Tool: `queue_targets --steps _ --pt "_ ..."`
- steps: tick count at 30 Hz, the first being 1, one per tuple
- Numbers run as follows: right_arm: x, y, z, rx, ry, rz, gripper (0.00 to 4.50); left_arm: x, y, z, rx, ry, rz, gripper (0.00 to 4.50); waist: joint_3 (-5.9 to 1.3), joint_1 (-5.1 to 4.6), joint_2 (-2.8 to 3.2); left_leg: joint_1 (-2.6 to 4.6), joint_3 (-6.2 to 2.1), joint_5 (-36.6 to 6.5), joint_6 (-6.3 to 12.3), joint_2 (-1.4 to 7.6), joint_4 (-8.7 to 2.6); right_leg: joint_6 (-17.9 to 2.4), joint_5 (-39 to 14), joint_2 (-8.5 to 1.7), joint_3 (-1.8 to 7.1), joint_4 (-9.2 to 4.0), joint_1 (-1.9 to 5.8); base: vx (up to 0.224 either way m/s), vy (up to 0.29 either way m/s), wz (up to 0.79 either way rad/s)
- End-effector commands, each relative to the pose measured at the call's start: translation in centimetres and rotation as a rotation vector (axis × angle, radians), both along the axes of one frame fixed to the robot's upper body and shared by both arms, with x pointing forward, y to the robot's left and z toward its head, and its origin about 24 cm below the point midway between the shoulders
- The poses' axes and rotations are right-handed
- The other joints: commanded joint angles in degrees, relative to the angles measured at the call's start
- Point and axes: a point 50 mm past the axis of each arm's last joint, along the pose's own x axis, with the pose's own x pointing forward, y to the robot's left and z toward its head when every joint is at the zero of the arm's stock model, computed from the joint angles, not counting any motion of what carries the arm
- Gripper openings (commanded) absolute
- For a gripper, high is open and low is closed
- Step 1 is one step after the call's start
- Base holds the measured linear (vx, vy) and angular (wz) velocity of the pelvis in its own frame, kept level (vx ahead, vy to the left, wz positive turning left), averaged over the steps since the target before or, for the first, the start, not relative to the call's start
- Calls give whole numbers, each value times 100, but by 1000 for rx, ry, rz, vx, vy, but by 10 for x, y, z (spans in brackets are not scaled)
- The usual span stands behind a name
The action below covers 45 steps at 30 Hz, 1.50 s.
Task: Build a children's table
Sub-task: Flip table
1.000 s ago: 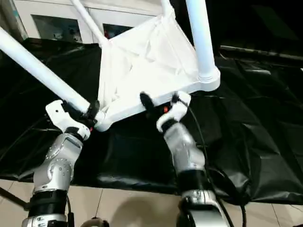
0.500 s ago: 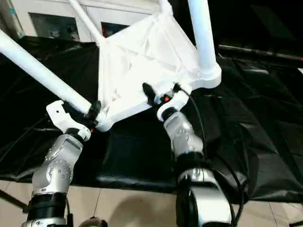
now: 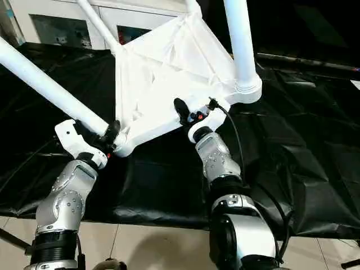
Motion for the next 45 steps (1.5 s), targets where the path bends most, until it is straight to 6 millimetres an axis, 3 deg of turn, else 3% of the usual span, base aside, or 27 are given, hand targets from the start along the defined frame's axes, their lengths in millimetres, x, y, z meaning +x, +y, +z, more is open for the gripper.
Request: queue_targets --steps 1,3,5,6,7,8,10,11,12,13,15,16,18,21,22,26,30,32,33,34,35,37,38,39,40,41,45 --pt "4 -8 4 -20 -4 -27 303 -4 -11 -11 -63 38 -57 225 -384 9 -25 190 -76 -732 140 235 -359 -1046 261 -341 174 -351 184 0 0 0" --pt "5 -10 5 -25 -9 -33 291 -3 -8 -12 -81 53 -42 295 -382 5 -29 187 -73 -765 139 234 -359 -1053 217 -346 174 -353 184 0 0 0" --pt "5 -10 5 -27 -12 -37 275 -3 -7 -11 -101 44 -47 295 -382 13 -19 201 -62 -782 100 227 -356 -1116 163 -343 177 -356 168 0 0 0" --pt "6 -15 7 -47 -27 -54 264 -3 -2 -6 -141 14 -44 301 -392 21 19 213 -65 -796 60 233 -353 -1137 209 -338 177 -344 165 0 0 0" --pt "7 -16 9 -53 -37 -61 264 -3 1 -3 -150 1 -42 301 -391 9 5 206 -69 -786 62 237 -359 -1129 274 -323 171 -344 171 0 0 0" --pt "7 -20 11 -66 -49 -78 257 -3 7 0 -158 -15 -32 332 -395 -2 29 197 -67 -709 93 224 -343 -1112 473 -318 171 -330 183 0 0 0" --pt "7 -29 15 -73 -68 -114 252 -4 18 2 -171 -40 -8 342 -408 17 67 198 -71 -616 91 209 -332 -1135 605 -323 173 -302 191 0 0 0" --pt "7 -31 16 -73 -73 -125 250 -5 21 3 -176 -46 0 342 -403 15 48 199 -63 -603 98 213 -331 -1174 682 -317 173 -308 189 0 0 0" --pt "7 -37 18 -86 -81 -155 250 -6 27 4 -201 -55 -1 342 -400 1 141 215 -69 -674 37 219 -343 -1167 689 -298 165 -319 168 0 0 0" --pt "6 -43 19 -96 -93 -175 248 -8 32 4 -205 -61 4 374 -400 -8 106 211 -66 -704 17 215 -341 -1175 696 -292 165 -311 180 0 0 0" --pt "5 -49 21 -118 -106 -194 247 -10 36 3 -204 -64 -9 384 -409 8 257 218 -79 -777 -36 203 -333 -1176 714 -297 167 -300 185 0 0 0" --pt "2 -57 23 -130 -124 -222 247 -12 39 1 -181 -64 -36 384 -401 2 284 232 -73 -815 -52 208 -339 -1141 683 -289 166 -333 168 0 0 0" --pt "-2 -69 26 -143 -141 -268 246 -16 42 -1 -169 -62 -88 411 -417 10 234 225 -73 -706 -36 190 -328 -1099 837 -261 162 -307 201 0 0 0" --pt "-10 -84 29 -178 -162 -322 245 -19 39 -3 -143 -33 -202 430 -404 38 399 237 -75 -843 -67 187 -337 -1036 446 -281 170 -342 177 0 0 0" --pt "-11 -86 29 -181 -164 -327 245 -20 38 -3 -138 -28 -223 441 -393 32 384 244 -64 -926 -84 192 -344 -1010 336 -272 170 -367 159 0 0 0" --pt "-16 -92 33 -217 -185 -352 243 -27 29 -6 -85 3 -392 450 -389 34 450 240 -71 -1113 -221 182 -360 -866 -108 -271 178 -397 156 0 0 0" --pt "-22 -92 42 -286 -220 -334 240 -46 25 -11 41 60 -649 450 -401 -5 456 210 -84 -900 -210 169 -369 -795 15 -248 158 -365 146 0 0 0" --pt "-23 -91 43 -295 -225 -329 239 -49 26 -11 51 66 -673 450 -391 -31 439 206 -78 -969 -223 161 -377 -833 -96 -256 161 -375 144 0 0 0" --pt "-24 -90 46 -330 -232 -312 239 -54 27 -9 102 60 -738 450 -370 -75 392 204 -76 -1116 -242 162 -394 -846 -334 -261 168 -414 153 0 0 0" --pt "-24 -90 46 -330 -232 -312 239 -54 27 -9 102 60 -738 450 -380 -85 411 202 -79 -1098 -225 161 -388 -846 -337 -266 172 -394 158 0 0 0" --pt "-26 -89 47 -358 -227 -300 239 -54 27 -2 129 33 -758 450 -377 -140 372 190 -66 -1044 -185 150 -379 -846 -304 -258 179 -404 169 0 0 0" --pt "-26 -89 47 -395 -225 -295 239 -53 28 3 154 7 -765 450 -375 -151 395 175 -76 -925 -146 149 -376 -852 -206 -259 179 -390 178 0 0 0" --pt "-28 -90 48 -425 -223 -292 239 -51 27 8 178 -13 -768 450 -374 -171 334 162 -65 -889 -120 146 -373 -856 -184 -253 178 -391 186 0 0 0" --pt "-28 -90 48 -432 -222 -291 239 -51 27 9 184 -18 -769 450 -375 -183 368 174 -61 -834 -82 141 -355 -872 -174 -252 185 -387 169 0 0 0" --pt "-29 -91 50 -476 -233 -299 238 -48 25 16 211 -47 -766 450 -367 -188 314 173 -51 -833 -69 144 -359 -869 -220 -247 184 -402 170 0 0 0" --pt "-31 -93 55 -565 -253 -307 238 -40 20 35 254 -127 -760 450 -375 -160 322 189 -52 -760 -74 153 -349 -837 -276 -253 191 -381 169 0 0 0" --pt "-30 -97 62 -658 -249 -335 238 -39 3 61 344 -238 -839 450 -374 -133 312 222 -53 -810 -176 162 -350 -750 -371 -244 185 -380 145 0 0 0"
